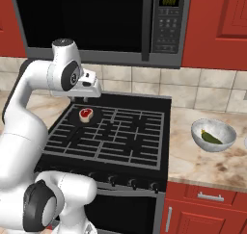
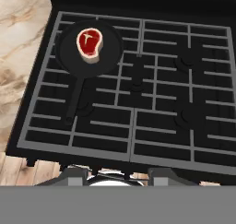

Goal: Place the steak on the plate and place the cucumber on the same plate.

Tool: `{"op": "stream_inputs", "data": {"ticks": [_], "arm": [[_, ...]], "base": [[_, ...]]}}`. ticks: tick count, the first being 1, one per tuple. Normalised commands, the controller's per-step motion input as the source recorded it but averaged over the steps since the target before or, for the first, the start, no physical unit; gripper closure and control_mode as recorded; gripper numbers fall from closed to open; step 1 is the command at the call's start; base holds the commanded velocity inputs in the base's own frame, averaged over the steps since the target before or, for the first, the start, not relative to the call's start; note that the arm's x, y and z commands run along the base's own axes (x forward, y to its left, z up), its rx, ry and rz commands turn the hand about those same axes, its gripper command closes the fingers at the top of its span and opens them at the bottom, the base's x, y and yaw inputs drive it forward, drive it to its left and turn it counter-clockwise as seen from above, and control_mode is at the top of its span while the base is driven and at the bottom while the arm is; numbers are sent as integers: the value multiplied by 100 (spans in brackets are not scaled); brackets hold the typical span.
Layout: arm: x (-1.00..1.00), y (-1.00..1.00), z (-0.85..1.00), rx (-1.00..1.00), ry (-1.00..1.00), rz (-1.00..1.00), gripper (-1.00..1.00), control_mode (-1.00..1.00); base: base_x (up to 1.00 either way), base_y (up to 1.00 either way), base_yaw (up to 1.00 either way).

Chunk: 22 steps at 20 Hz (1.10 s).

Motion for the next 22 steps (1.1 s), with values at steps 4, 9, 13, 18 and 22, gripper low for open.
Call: {"op": "stream_inputs", "data": {"ticks": [4,9,13,18,22], "arm": [[-10,0,-3,4,-1,0,-100,-100],[-24,20,-24,0,-4,0,-100,-100],[-14,38,-32,0,-4,-5,-100,-100],[8,44,-31,2,0,-15,-100,-100],[28,29,-25,13,-2,-5,-100,-100]], "base": [[0,0,0],[0,0,0],[0,0,0],[0,0,0],[0,0,0]]}}
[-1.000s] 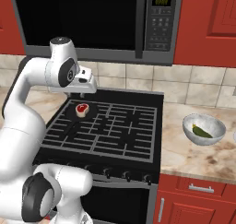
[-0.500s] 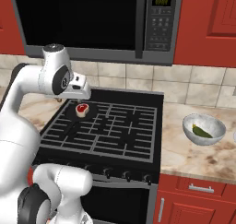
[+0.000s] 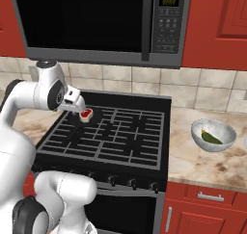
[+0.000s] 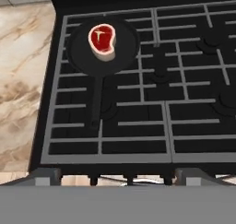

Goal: Place the steak on the plate and place the cucumber on the same plate.

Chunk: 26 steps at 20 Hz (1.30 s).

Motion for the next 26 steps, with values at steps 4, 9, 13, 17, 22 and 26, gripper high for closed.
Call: {"op": "stream_inputs", "data": {"ticks": [4,9,13,17,22,26], "arm": [[47,15,-19,4,0,1,-100,-100],[58,11,-16,1,1,5,-100,-100],[61,9,-18,0,10,3,-100,-100],[56,19,-29,-7,16,2,-100,-100],[48,8,-26,-8,6,3,-100,-100],[47,4,-24,-2,3,3,-100,-100]], "base": [[0,0,0],[0,0,0],[0,0,0],[0,0,0],[0,0,0],[0,0,0]]}}
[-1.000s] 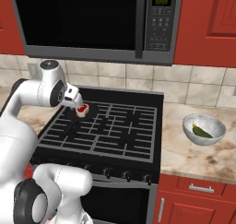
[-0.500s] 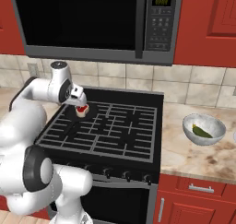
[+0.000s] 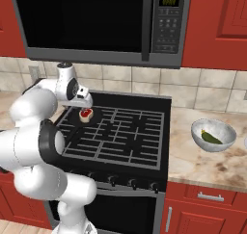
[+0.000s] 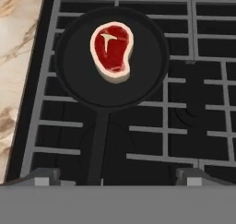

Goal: Place the steak on the plate and place the cucumber on the same plate.

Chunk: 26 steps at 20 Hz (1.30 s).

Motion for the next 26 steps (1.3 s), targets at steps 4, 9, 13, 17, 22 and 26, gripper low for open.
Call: {"op": "stream_inputs", "data": {"ticks": [4,9,13,17,22,26], "arm": [[37,7,-29,-7,2,3,-100,-100],[33,10,-29,-6,0,1,-100,-100],[32,7,-29,-2,0,2,-100,-100],[26,5,-28,-1,0,1,-100,-100],[29,2,-24,0,0,0,-100,-100],[35,2,-22,0,0,1,-100,-100]], "base": [[0,0,0],[0,0,0],[0,0,0],[0,0,0],[0,0,0],[0,0,0]]}}
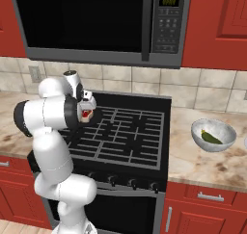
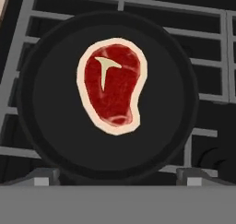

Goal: Place the steak on the plate and place the cucumber on the same plate.

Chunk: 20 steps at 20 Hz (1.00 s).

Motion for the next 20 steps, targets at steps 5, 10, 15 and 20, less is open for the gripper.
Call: {"op": "stream_inputs", "data": {"ticks": [5,10,15,20], "arm": [[35,0,-20,0,4,0,-100,-100],[32,5,-21,0,3,0,-100,-100],[18,17,-15,0,0,0,-100,-100],[1,13,-15,0,0,0,-100,-100]], "base": [[0,0,0],[0,0,0],[0,0,0],[0,0,0]]}}
